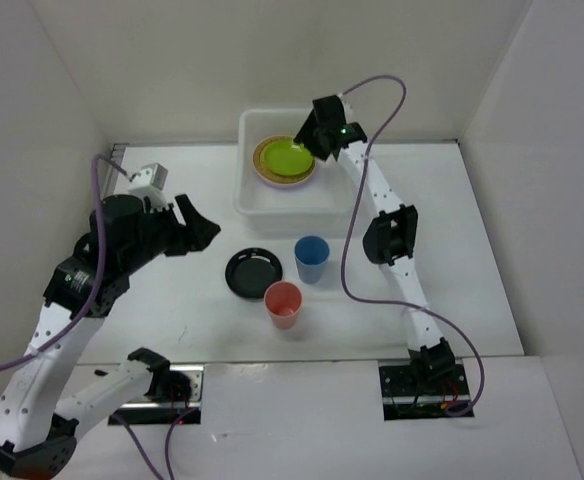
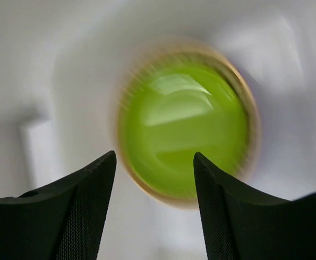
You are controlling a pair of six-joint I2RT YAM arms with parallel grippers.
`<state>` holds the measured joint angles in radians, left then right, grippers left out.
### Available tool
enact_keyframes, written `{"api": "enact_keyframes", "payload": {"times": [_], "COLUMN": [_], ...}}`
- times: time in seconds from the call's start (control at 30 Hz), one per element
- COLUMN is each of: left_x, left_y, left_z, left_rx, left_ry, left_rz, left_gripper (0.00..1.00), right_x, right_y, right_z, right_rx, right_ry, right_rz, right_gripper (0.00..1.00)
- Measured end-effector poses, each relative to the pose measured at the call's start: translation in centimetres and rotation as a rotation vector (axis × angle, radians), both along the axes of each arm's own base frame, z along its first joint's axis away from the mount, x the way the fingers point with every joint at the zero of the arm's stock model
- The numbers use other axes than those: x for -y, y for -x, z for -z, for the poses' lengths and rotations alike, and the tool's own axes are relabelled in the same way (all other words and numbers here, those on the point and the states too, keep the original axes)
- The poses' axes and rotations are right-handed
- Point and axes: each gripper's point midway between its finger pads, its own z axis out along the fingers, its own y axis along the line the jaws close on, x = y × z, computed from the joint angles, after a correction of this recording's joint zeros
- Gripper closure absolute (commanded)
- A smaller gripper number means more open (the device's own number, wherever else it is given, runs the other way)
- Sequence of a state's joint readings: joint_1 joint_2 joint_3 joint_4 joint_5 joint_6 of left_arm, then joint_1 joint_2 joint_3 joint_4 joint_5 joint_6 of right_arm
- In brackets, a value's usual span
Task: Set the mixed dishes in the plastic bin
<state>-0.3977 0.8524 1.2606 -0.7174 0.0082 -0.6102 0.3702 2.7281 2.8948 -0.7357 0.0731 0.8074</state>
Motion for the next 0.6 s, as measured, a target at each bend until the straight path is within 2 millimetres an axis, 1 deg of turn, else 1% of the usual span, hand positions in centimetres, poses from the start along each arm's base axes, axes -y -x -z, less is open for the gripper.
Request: {"api": "enact_keyframes", "payload": {"times": [0.03,0.07,0.1,0.17,0.2,0.27,0.33,0.37,0.43,0.47,0.53,0.6], "left_x": [0.2,0.3,0.6,0.8,1.0,1.2,1.3,1.3,1.4,1.4,1.5,1.7], "left_y": [0.1,0.1,0.2,0.5,0.7,0.9,1.3,1.5,1.9,2.0,2.5,2.8], "left_z": [1.2,2.3,3.6,5.9,7.0,8.9,11.0,12.2,14.1,15.2,17.5,19.8], "left_rx": [-0.029,-0.055,-0.091,-0.151,-0.182,-0.231,-0.287,-0.314,-0.365,-0.389,-0.452,-0.516], "left_ry": [-0.006,-0.008,-0.008,-0.009,-0.006,0.000,0.004,0.003,0.010,0.014,0.017,0.020], "left_rz": [0.008,0.015,0.022,0.031,0.036,0.041,0.040,0.039,0.032,0.031,0.027,0.021], "left_gripper": [0.27,0.27,0.27,0.29,0.29,0.29,0.29,0.29,0.30,0.30,0.30,0.30], "right_x": [0.4,0.8,0.6,0.8,1.1,1.3,2.0,2.4,3.4,4.1,5.4,7.0], "right_y": [1.2,2.0,1.8,2.4,2.7,3.3,4.4,5.3,7.2,8.5,11.6,15.8], "right_z": [0.1,0.9,1.0,0.8,0.1,-1.9,-4.9,-7.0,-12.1,-15.0,-21.5,-28.3], "right_rx": [-0.043,-0.085,-0.073,-0.085,-0.082,-0.060,-0.039,-0.023,0.033,0.068,0.163,0.281], "right_ry": [0.030,0.055,0.059,0.082,0.092,0.101,0.113,0.117,0.112,0.109,0.089,0.063], "right_rz": [-0.001,0.002,-0.001,0.001,0.004,0.002,0.003,0.003,0.008,0.008,0.008,0.007], "right_gripper": [0.33,0.32,0.32,0.31,0.31,0.31,0.30,0.30,0.28,0.26,0.26,0.25]}}
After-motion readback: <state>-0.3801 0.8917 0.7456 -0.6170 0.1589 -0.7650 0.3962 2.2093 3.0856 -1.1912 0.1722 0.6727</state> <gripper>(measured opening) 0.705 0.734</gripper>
